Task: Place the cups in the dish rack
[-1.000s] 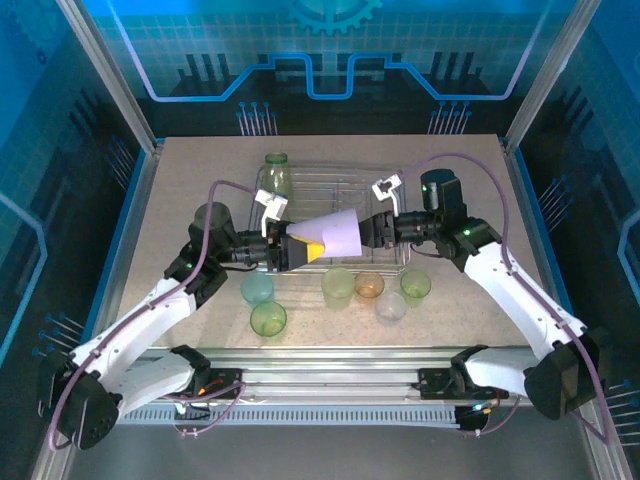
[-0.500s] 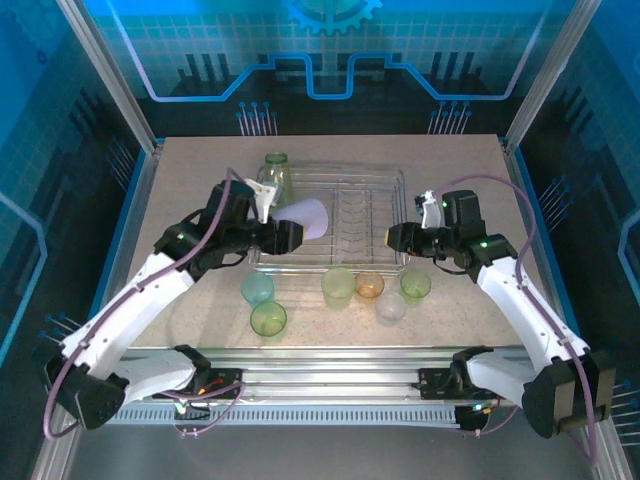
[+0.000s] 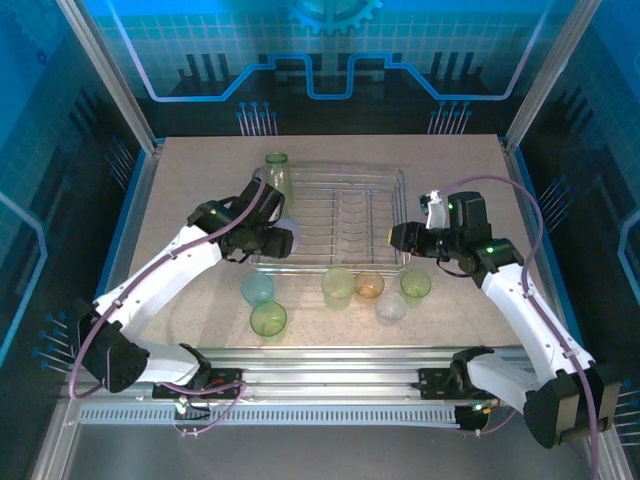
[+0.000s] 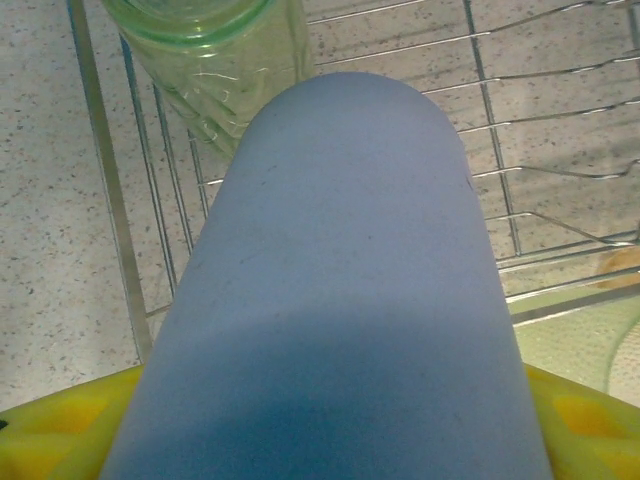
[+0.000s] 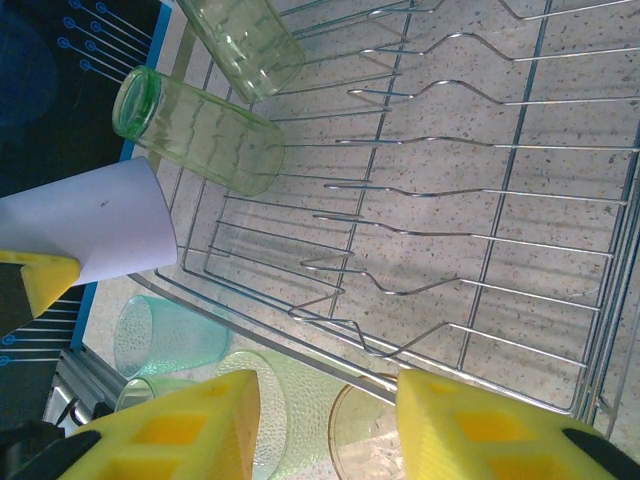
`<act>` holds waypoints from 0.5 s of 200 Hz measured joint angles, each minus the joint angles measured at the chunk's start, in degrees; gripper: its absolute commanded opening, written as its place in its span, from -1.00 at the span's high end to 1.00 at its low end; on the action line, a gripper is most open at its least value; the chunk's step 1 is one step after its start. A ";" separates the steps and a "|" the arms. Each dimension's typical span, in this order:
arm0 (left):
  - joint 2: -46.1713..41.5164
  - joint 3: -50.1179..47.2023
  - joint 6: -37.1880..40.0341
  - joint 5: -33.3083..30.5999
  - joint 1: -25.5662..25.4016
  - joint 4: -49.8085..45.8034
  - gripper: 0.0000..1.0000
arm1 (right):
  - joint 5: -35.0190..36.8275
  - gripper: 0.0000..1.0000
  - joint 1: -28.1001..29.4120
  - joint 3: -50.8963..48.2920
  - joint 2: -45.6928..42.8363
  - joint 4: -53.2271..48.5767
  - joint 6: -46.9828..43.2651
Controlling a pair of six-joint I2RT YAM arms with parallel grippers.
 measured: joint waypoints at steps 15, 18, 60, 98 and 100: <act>1.79 1.16 0.02 -0.83 0.00 -0.83 0.19 | 0.00 0.19 0.00 0.00 0.00 -0.04 0.00; 2.29 1.44 0.02 -1.01 0.00 -1.05 0.18 | 0.00 0.19 0.00 0.00 0.00 -0.04 0.00; 9.46 3.98 0.00 -2.36 0.00 -3.21 0.11 | 0.59 0.19 -0.48 0.00 -0.09 -0.55 0.00; 15.39 5.03 0.00 -3.37 0.00 -5.44 0.07 | 0.81 0.19 -0.98 0.00 -0.28 -0.92 -0.02; 15.63 5.11 -0.02 -3.39 0.00 -5.55 0.06 | 0.81 0.19 -1.01 0.00 -0.28 -0.90 -0.02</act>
